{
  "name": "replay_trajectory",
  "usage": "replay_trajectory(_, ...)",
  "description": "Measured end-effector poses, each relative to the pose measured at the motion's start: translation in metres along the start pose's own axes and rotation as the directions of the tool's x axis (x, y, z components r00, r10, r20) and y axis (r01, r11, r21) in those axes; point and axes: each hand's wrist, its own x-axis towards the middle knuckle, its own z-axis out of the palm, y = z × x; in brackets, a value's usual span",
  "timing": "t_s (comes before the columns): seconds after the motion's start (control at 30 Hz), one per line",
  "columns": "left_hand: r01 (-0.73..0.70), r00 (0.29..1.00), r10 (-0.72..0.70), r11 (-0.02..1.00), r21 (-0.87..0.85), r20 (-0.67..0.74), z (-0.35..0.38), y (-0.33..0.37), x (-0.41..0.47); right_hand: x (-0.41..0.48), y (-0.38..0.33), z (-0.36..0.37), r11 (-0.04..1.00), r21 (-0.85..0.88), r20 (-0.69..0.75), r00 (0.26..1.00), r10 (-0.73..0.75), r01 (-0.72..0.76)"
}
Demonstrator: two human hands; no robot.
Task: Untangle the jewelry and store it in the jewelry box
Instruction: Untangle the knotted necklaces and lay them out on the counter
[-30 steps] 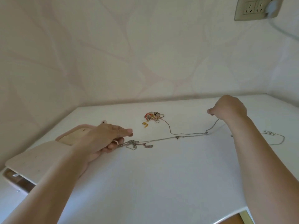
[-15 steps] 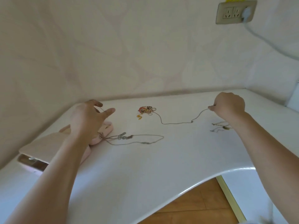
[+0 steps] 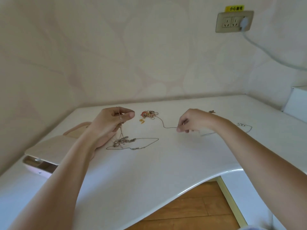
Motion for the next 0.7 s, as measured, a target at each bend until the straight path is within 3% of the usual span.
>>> replay_trajectory(0.07, 0.024, 0.995, -0.017, 0.997, -0.07, 0.103, -0.002, 0.001, -0.002, 0.006, -0.011, 0.009, 0.984, 0.165, 0.035, 0.996, -0.077, 0.071)
replay_trajectory(0.17, 0.063, 0.956, -0.006, 0.981, -0.184, 0.294, -0.008, -0.001, 0.0, 0.018, -0.038, 0.018, 0.855, 0.497, 0.095, 0.97, -0.226, 0.15)
replay_trajectory(0.23, 0.076, 0.93, 0.008, 0.974, -0.212, 0.367, -0.01, -0.002, 0.002, 0.034, -0.057, 0.025, 0.883, 0.418, 0.135, 0.947, -0.293, 0.213)
replay_trajectory(0.33, 0.098, 0.92, 0.009, 0.963, -0.251, 0.393, -0.013, -0.004, 0.006, 0.058, -0.078, 0.036, 0.949, 0.197, 0.17, 0.945, -0.281, 0.247)
replay_trajectory(0.4, 0.113, 0.925, 0.007, 0.95, -0.292, 0.38, -0.014, -0.006, 0.008, 0.066, -0.085, 0.039, 0.941, 0.24, 0.244, 0.923, -0.297, 0.24)
replay_trajectory(0.5, 0.13, 0.928, 0.02, 0.918, -0.375, 0.372, -0.016, -0.007, 0.012, 0.066, -0.095, 0.047, 0.893, 0.368, 0.381, 0.835, -0.398, 0.258)
replay_trajectory(0.63, 0.109, 0.936, 0.058, 0.889, -0.445, 0.346, -0.022, -0.007, 0.016, 0.079, -0.093, 0.072, 0.924, 0.157, 0.291, 0.877, -0.382, 0.35)
replay_trajectory(0.7, 0.094, 0.943, 0.066, 0.888, -0.451, 0.327, -0.027, -0.006, 0.018, 0.082, -0.082, 0.07, 0.925, 0.212, 0.238, 0.901, -0.362, 0.315)
